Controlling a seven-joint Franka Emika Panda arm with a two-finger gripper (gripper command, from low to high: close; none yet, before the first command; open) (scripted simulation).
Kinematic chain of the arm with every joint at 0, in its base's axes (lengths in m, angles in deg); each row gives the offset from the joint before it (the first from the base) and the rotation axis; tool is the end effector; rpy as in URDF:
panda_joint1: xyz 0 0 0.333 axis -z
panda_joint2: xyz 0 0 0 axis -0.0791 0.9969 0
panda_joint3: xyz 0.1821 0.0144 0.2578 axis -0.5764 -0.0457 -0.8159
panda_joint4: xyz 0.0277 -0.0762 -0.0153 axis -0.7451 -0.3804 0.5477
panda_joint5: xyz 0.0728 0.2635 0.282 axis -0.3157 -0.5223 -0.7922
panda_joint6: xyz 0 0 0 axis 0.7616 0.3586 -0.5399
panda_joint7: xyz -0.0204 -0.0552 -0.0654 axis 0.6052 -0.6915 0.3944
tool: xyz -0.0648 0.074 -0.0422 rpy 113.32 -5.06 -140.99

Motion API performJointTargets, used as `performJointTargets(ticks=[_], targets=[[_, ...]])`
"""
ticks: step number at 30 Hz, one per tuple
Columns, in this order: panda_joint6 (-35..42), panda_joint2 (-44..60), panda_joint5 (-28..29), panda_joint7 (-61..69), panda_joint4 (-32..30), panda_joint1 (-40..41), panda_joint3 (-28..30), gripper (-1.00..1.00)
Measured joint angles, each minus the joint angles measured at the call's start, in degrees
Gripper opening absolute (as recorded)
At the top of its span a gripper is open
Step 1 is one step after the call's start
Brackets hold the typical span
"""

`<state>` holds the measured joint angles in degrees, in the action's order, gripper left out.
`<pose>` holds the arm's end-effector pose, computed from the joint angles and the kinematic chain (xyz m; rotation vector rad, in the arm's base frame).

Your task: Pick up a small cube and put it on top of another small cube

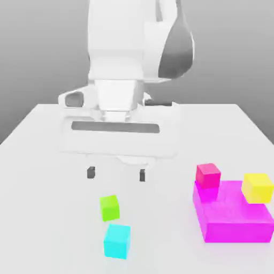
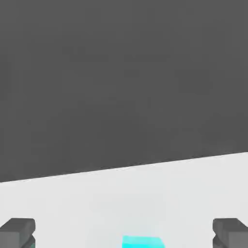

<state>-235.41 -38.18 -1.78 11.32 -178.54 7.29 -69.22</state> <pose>0.4612 -0.0392 0.2987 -2.7440 1.3741 -0.2339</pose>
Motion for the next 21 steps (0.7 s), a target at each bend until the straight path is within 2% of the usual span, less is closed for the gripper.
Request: performJointTargets(ticks=[5, 10, 11, 17, 21], targets=[[-5.4, 10.4, -0.6, -0.1, -3.3, 0.8, 0.1, 0.0], [-13.5, 20.8, -1.4, 0.4, -2.2, 1.7, -0.9, 0.0], [-14.9, 22.5, -1.6, 0.5, -1.9, 1.8, -1.0, -1.0], [-15.6, 23.3, -1.5, 0.4, -1.7, 1.9, -1.2, -1.0], [-11.1, 17.8, -1.0, 0.0, -2.7, 1.8, -0.9, -1.0]])
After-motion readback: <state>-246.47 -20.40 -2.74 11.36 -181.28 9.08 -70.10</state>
